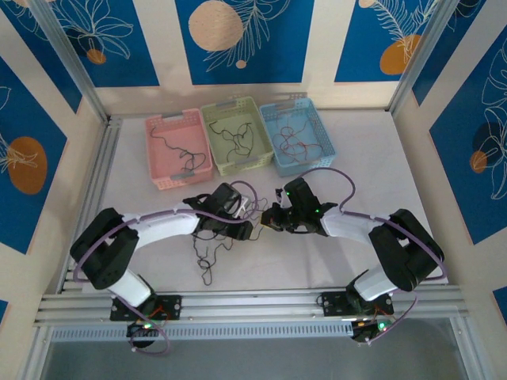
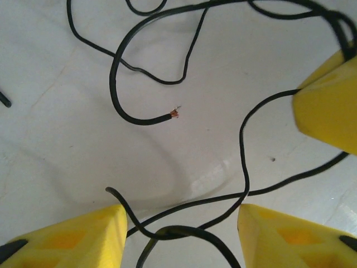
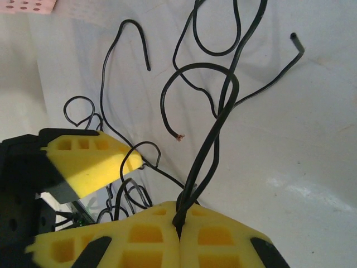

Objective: Untangle the cables

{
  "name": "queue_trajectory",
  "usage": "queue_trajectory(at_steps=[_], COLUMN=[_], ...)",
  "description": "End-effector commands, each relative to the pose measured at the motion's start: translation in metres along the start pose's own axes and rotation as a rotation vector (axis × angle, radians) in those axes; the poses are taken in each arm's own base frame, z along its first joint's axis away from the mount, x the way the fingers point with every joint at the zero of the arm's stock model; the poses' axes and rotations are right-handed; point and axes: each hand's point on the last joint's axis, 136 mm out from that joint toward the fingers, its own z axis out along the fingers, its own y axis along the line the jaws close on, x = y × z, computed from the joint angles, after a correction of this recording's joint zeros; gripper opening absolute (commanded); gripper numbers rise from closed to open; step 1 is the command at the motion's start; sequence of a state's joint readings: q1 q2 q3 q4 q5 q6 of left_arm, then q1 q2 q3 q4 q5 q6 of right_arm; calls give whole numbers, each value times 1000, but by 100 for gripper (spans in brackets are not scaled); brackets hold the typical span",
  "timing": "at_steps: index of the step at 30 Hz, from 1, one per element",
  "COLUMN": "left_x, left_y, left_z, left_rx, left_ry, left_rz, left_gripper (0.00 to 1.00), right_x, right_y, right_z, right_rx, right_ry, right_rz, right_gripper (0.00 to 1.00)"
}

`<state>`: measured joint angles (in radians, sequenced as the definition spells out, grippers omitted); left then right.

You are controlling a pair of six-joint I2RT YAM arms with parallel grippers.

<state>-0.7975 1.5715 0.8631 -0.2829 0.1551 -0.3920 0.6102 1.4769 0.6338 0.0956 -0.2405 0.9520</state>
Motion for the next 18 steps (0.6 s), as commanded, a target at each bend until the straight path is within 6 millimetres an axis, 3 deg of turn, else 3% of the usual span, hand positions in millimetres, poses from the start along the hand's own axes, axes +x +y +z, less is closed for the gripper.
queue_trajectory(at_steps=[1, 6, 9, 13, 18], left_x=[2, 6, 8, 11, 14], left_y=[2, 2, 2, 1, 0], left_z=[3, 2, -4, -17, -36], left_rx=[-35, -37, -39, -29, -25], left_ry=[10, 18, 10, -12, -49], left_rz=[16, 18, 16, 11, 16], left_gripper=[52, 40, 27, 19, 3], right_x=[1, 1, 0, -4, -21], right_y=[5, 4, 4, 1, -13], right_z=[-5, -5, -7, -12, -35], right_rx=[-32, -36, -39, -46, -61], right_ry=[5, 4, 0, -22, -100], right_rz=[6, 10, 15, 31, 105], right_gripper=[0, 0, 0, 0, 0])
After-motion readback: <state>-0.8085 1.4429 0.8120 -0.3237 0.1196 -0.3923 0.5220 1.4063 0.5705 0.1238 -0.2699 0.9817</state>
